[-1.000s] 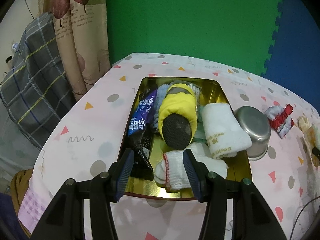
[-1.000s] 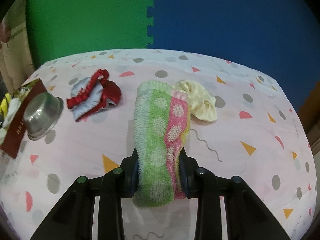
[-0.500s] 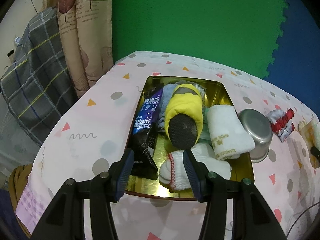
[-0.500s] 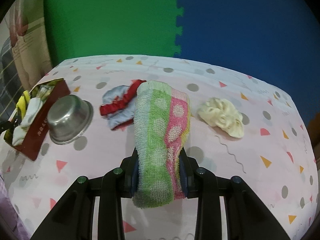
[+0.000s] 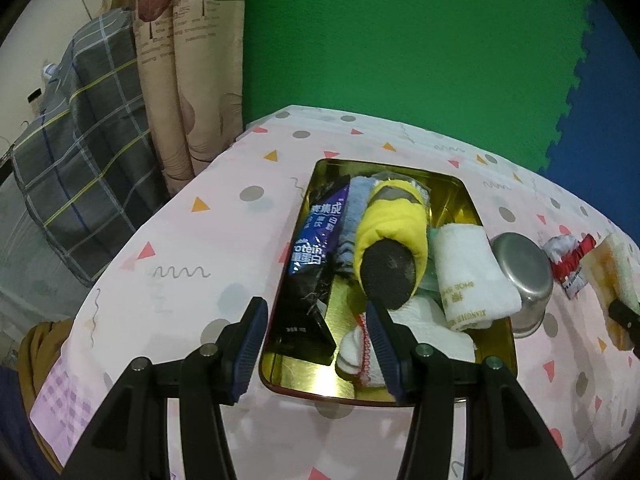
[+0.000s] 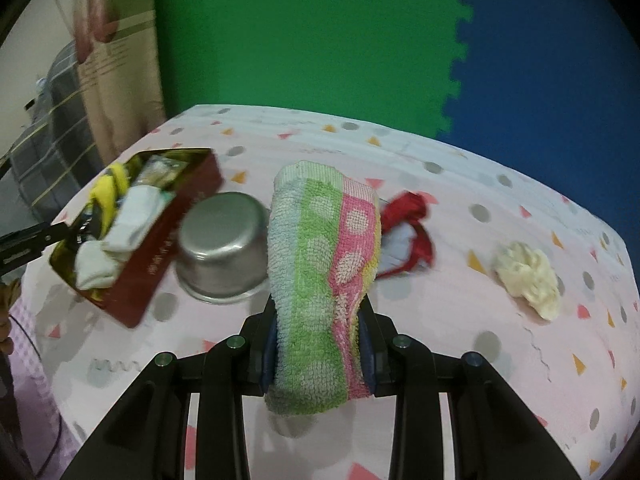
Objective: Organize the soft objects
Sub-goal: 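Carry the green-pink striped towel with the right tool and release it in the tray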
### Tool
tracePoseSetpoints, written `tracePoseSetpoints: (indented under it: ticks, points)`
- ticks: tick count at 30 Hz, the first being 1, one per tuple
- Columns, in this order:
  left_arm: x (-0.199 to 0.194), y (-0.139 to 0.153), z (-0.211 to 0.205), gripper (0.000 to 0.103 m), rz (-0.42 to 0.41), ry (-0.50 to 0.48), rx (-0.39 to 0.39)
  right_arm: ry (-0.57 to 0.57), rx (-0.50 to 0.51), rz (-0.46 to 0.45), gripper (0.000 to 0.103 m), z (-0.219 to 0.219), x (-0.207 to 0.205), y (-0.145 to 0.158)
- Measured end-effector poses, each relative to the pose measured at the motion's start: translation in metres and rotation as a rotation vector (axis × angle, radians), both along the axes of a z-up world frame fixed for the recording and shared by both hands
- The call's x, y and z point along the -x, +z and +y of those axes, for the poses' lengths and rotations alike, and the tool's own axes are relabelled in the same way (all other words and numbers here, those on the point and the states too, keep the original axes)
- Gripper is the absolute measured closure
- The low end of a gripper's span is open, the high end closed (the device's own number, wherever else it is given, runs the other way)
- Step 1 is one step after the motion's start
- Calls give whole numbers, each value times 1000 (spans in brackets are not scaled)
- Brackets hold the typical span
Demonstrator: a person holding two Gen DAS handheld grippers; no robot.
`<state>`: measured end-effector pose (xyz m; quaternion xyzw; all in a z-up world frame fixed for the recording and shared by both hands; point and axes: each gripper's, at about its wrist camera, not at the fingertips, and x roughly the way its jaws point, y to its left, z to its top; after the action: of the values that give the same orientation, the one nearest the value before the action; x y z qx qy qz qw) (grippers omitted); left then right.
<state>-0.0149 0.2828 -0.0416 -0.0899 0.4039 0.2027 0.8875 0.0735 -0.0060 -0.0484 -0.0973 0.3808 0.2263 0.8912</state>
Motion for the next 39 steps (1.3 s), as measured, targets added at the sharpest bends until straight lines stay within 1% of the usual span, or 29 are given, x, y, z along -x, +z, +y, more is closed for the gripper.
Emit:
tracePoseSetpoints:
  ticks: [3, 10, 15, 19, 23, 28, 33, 39]
  points:
    - [3, 3, 3, 51, -19, 17, -2, 35, -11, 0, 73, 17, 3, 3]
    - [5, 3, 12, 51, -15, 50, 18, 124, -20, -7, 73, 65, 10, 10]
    - [8, 5, 22, 51, -22, 83, 32, 174, -48, -2, 73, 95, 14, 18]
    - [10, 5, 27, 51, -20, 109, 17, 208, -67, 6, 73, 121, 11, 24]
    - [12, 5, 32, 51, -25, 119, 31, 226, -60, 6, 73, 149, 5, 27]
    - [11, 4, 33, 51, -18, 116, 31, 227, -43, 20, 73, 177, -7, 19]
    - [11, 3, 35, 51, -14, 121, 39, 226, -44, 62, 73, 200, -22, 7]
    - [11, 0, 37, 51, -6, 126, 46, 234, -37, 78, 72, 217, -31, 0]
